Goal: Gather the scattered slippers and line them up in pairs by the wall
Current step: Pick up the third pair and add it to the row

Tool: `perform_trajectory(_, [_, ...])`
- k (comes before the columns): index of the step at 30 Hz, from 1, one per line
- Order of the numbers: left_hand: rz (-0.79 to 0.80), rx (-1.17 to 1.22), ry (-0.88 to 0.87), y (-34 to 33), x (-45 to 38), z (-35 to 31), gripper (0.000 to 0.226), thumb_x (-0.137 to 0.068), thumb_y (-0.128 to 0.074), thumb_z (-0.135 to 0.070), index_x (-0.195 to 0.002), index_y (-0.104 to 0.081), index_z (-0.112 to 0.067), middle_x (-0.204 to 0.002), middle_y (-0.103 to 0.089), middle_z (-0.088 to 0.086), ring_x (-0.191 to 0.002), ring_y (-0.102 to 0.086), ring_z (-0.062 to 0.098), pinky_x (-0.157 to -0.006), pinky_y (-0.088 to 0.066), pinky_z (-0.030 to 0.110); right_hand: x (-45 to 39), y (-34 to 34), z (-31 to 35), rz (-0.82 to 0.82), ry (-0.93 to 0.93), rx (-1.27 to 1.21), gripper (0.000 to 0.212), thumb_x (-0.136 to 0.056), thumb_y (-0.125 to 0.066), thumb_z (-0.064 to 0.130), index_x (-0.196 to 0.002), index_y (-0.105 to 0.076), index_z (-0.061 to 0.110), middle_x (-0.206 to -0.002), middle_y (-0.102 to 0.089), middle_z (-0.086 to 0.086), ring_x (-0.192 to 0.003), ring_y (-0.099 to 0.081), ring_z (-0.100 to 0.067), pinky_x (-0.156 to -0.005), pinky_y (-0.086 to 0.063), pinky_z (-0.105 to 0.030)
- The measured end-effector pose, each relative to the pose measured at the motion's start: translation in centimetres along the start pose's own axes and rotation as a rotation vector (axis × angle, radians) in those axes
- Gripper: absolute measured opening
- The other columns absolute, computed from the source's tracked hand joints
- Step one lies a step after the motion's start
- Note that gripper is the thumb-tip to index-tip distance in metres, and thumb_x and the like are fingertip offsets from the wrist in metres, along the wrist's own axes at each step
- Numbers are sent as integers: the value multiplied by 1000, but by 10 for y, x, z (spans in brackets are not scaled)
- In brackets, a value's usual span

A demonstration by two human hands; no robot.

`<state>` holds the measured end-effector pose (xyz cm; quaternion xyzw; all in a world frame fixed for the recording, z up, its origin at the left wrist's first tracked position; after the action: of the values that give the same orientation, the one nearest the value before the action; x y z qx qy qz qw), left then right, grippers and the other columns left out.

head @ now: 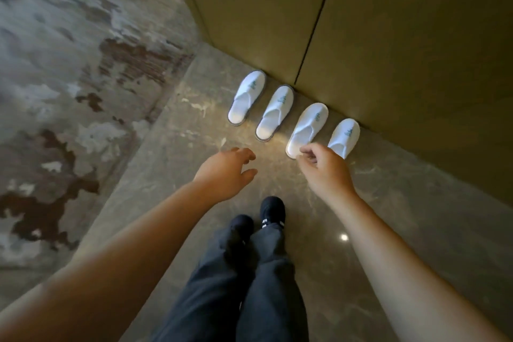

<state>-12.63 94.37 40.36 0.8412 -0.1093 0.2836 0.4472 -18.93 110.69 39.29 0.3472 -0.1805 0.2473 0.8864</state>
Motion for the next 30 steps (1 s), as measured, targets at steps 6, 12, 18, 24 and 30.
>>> perform_trajectory(6, [-248,161,179,81,99,21,37,-87,-51,-29,-121,-50,-15,-121,-58,7,-105,-56,23,-85,-43,31,55,-12,98,179,139,66,19,-85,-54,19,-101,-60,11,-100,-64,-5,-91,-53,-12,-79,-36,-22])
perform_trajectory(12, [-448,425,356,114,163,68,36,-87,-51,-26,-121,-50,-14,-122,-57,9,-108,-55,21,-91,-43,32,59,-46,173,343,277,144,21,-85,-55,21,-102,-60,11,-102,-64,-7,-98,-56,-18,-81,-39,-25])
perform_trajectory(18, [-613,626,582,149,198,155,35,-87,-52,-24,-119,-52,-11,-118,-60,8,-104,-55,21,-85,-42,29,25,-126,311,500,554,235,22,-85,-55,20,-103,-59,9,-92,-58,-1,-88,-53,-17,-82,-43,-34])
perform_trajectory(24, [-724,785,727,198,204,269,35,-86,-55,-21,-119,-52,-9,-115,-61,11,-100,-57,23,-86,-46,33,-21,-223,428,544,680,321,23,-84,-55,20,-105,-59,12,-93,-58,-1,-88,-53,-15,-76,-37,-24])
perform_trajectory(30, [-850,798,710,306,193,383,30,-86,-54,-23,-114,-55,-12,-103,-62,3,-87,-54,14,-76,-45,28,-63,-292,515,566,650,385,26,-85,-54,20,-110,-57,13,-95,-57,-1,-89,-52,-15,-76,-38,-25])
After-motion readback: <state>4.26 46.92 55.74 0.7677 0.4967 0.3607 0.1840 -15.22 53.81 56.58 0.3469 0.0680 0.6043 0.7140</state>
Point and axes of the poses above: each hand's wrist, its own x-axis away from the middle knuckle, its own y-axis out of the back of the hand, z = x × y, the point moved 6 cm from there along -x, towards the middle knuckle
